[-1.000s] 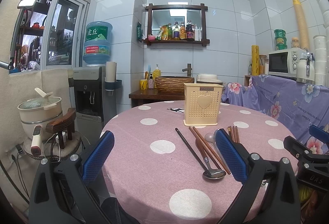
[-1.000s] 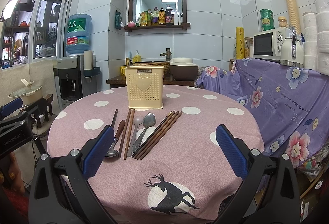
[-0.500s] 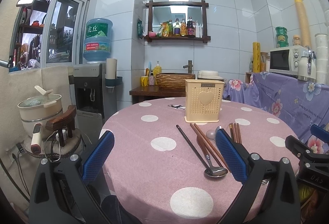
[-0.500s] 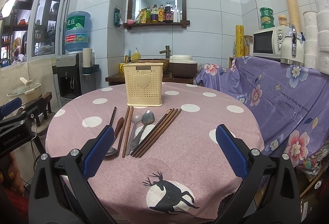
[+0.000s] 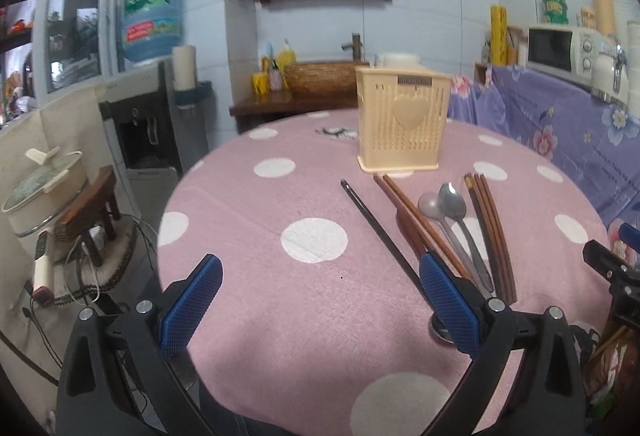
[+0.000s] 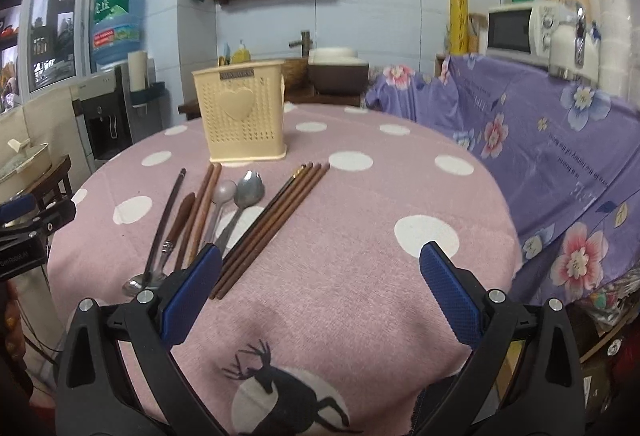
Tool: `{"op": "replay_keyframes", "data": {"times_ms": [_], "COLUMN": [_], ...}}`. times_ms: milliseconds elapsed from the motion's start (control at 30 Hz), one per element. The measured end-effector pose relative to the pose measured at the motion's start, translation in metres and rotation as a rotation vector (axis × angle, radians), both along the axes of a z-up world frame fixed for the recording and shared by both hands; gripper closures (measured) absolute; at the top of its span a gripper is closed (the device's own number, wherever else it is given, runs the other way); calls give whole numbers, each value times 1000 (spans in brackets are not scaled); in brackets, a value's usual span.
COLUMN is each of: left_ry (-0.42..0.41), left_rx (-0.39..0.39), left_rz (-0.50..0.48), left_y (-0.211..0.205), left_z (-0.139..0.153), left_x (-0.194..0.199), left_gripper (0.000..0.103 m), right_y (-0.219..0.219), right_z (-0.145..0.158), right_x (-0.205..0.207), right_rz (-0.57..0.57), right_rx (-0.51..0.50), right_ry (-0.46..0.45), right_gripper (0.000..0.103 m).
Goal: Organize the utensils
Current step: 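Close the left tool on the black chopstick while the right tool grasps a brown wooden chopstick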
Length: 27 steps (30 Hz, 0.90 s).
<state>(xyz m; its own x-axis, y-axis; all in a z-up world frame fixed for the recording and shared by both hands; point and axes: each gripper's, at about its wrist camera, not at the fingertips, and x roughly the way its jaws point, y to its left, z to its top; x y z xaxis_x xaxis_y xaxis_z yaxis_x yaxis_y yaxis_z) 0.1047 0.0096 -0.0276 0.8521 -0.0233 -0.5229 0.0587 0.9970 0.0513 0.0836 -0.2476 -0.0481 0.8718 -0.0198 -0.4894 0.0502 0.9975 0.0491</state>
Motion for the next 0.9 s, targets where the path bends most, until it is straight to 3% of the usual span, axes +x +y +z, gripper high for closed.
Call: {"op": "replay_keyframes", "data": {"times_ms": [133,333,467,567,833,900], "left_ry": [115,229,245,252,293,295], "left_rx": [-6,-105,-119,-123,-111,-114], "left_rz": [-32,-17,-6,-15,-35,-32], "left_y": [0,9,5,0,-2,2], "left_z": [-3,-1,-2,-3,-13,-13], "left_x": [37,87,100,102,111,111], "left_gripper": [8,19,20,20,20,19], "right_y": [-13,-16,-5,4,16,2], "right_z": [-5,-4,-13,-25,-34,-33], "right_x": [41,100,135,150,157,154], "right_rz": [-20,-30,-6,-11,-16,-62], "right_rx": [61,75,96,100,26,1], "right_ry": [129,247,335,391,404,414], "right_gripper": [5,26,39,42,44,50]}}
